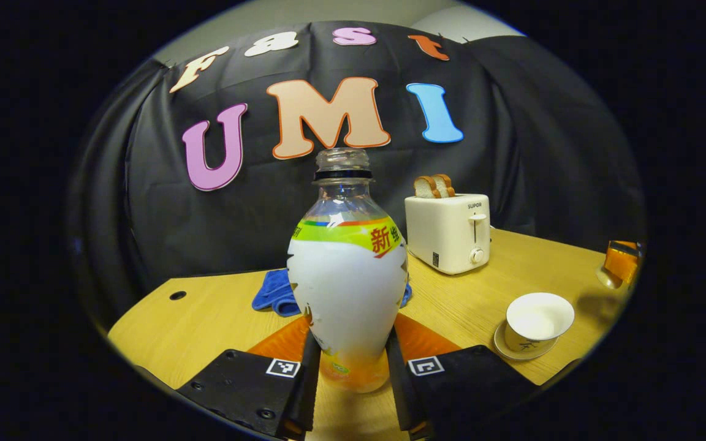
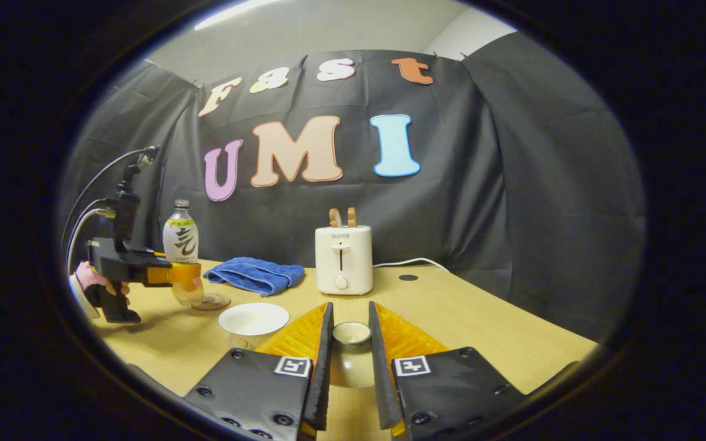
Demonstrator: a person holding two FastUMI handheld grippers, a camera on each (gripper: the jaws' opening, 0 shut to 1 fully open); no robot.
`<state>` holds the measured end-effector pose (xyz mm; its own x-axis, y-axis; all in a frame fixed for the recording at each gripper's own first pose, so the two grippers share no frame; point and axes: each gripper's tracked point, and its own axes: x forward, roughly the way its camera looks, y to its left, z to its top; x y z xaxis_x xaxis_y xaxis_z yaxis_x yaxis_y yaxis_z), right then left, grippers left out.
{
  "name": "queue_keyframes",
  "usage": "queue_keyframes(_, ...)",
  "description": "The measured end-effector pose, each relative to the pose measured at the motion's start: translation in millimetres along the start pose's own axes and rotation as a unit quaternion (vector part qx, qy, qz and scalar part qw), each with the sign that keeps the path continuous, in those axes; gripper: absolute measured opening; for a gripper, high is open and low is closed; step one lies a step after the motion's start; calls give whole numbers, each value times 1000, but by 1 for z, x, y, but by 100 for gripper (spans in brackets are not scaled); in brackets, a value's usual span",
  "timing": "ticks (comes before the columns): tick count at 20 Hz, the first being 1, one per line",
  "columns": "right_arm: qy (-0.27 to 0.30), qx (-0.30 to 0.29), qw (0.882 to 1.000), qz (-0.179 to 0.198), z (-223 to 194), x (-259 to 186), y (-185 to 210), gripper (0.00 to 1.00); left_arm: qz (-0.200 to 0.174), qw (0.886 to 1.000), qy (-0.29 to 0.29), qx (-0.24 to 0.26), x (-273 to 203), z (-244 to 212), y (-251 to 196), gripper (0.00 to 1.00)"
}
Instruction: Open the teacup lid with one hand, grasp the water bottle and pour water into the teacup with the other hand; after pouring, place the water bottle on the coaster and then close the teacup lid.
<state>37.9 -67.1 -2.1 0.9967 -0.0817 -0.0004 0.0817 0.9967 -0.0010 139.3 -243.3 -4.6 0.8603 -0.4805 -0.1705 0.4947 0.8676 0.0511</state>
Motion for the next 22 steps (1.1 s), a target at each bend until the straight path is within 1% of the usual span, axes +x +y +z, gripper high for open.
queue_keyframes(3, 0, 0, 1000, -1, 1, 0, 0, 36, 12, 1000, -10, -6, 12, 4, 8, 48)
queue_keyframes(4, 0, 0, 1000, -1, 0, 0, 0, 36, 11, 1000, -10, -1, 16, 3, 7, 49)
queue_keyframes(5, -1, 0, 1000, -1, 0, 0, 0, 36, 9, 1000, -8, 6, 20, 3, 6, 47)
queue_keyframes(6, -1, 0, 1000, -1, 1, 0, 0, 35, 11, 1000, -11, 12, 23, 4, 8, 50)
queue_keyframes(7, -1, 0, 1000, -2, 1, -1, -1, 36, 15, 1000, -12, 15, 27, 3, 10, 50)
queue_keyframes(11, -1, 0, 1000, -2, 0, 0, -1, 36, 11, 1000, -7, -2, 33, -3, 7, 47)
queue_keyframes(15, 0, 0, 1000, -2, 1, 0, -1, 36, 12, 1000, -9, -8, 36, -5, 8, 49)
queue_keyframes(18, 0, 0, 1000, -2, 0, 0, -1, 36, 13, 1000, -12, -14, 37, -7, 8, 49)
queue_keyframes(20, -1, 0, 1000, -2, 0, 0, -2, 36, 16, 1000, -16, -19, 36, -5, 9, 54)
queue_keyframes(22, -1, 0, 1000, -2, 1, 0, -1, 36, 18, 1000, -16, -20, 37, -7, 9, 55)
